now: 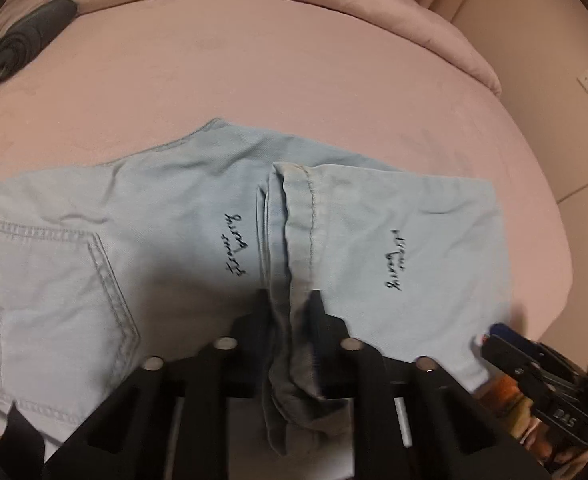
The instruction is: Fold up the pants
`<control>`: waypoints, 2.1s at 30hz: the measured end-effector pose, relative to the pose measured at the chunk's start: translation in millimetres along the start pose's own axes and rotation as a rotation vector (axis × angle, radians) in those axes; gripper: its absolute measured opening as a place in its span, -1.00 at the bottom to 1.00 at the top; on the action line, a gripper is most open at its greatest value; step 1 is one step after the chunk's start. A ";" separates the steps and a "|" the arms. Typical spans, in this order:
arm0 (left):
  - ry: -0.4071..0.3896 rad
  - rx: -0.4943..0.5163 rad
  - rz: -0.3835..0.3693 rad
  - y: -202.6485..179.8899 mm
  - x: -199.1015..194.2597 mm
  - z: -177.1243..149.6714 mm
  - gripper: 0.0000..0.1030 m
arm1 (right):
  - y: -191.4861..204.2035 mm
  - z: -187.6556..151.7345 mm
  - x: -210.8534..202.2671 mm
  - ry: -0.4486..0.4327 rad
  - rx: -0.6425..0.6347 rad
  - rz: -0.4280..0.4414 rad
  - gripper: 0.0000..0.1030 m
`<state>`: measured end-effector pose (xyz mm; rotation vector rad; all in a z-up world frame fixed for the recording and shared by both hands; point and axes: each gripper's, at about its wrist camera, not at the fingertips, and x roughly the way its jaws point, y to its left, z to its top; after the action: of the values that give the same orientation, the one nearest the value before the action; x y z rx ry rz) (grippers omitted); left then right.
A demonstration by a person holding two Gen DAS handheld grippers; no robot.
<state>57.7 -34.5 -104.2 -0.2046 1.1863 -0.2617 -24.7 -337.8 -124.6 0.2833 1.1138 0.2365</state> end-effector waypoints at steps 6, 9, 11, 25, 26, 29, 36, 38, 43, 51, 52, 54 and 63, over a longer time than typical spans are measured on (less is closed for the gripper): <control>-0.064 -0.021 -0.080 6.2 -43.8 -4.1 -0.74 | 0.4 2.9 -30.7 -0.057 -0.004 -0.013 -0.09; -0.025 0.018 -0.018 8.9 -26.7 -6.0 -0.74 | -9.8 3.1 -29.6 -0.058 0.018 -0.043 -0.09; 0.028 0.009 0.018 14.5 -5.4 -9.4 -0.74 | -17.0 1.6 -20.2 -0.031 0.048 -0.070 -0.12; 0.062 0.014 -0.103 28.1 -23.8 -28.7 -0.14 | -17.7 -5.7 -14.6 -0.002 0.024 -0.140 -0.47; 0.098 0.001 -0.108 29.0 -14.3 -34.3 -0.14 | -16.3 -6.8 -13.0 -0.005 0.016 -0.149 -0.47; 0.069 0.011 -0.067 26.3 -9.3 -44.6 -0.14 | -12.9 -7.4 -16.8 -0.007 -0.001 -0.161 -0.47; 0.049 0.028 -0.010 24.4 -15.2 -46.6 -0.67 | -18.1 -11.2 -20.9 -0.003 0.019 -0.150 -0.47; 0.047 0.014 -0.026 23.7 -15.6 -43.2 -0.68 | -16.5 -13.6 -23.5 0.000 0.020 -0.157 -0.47; 0.059 0.037 -0.005 30.2 -22.3 -47.0 -0.68 | -11.9 -7.1 -20.0 0.003 0.023 -0.166 -0.47; 0.069 0.044 0.016 29.3 -16.3 -49.3 -0.68 | -12.2 -6.7 -17.2 0.006 0.018 -0.161 -0.47; 0.068 0.041 0.013 29.9 -16.5 -49.5 -0.68 | -13.0 -6.3 -17.0 0.006 0.019 -0.160 -0.47; 0.062 0.036 0.007 24.8 -14.5 -41.9 -0.68 | -13.0 -7.6 -17.3 0.004 0.022 -0.159 -0.47; -0.001 0.054 0.040 33.9 -35.0 -25.9 -0.68 | -14.2 8.0 -26.4 0.017 0.008 -0.163 -0.47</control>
<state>24.5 8.0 -92.5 -0.1330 1.1802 -0.2582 -28.0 -360.6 -103.8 0.1965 1.1487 0.0896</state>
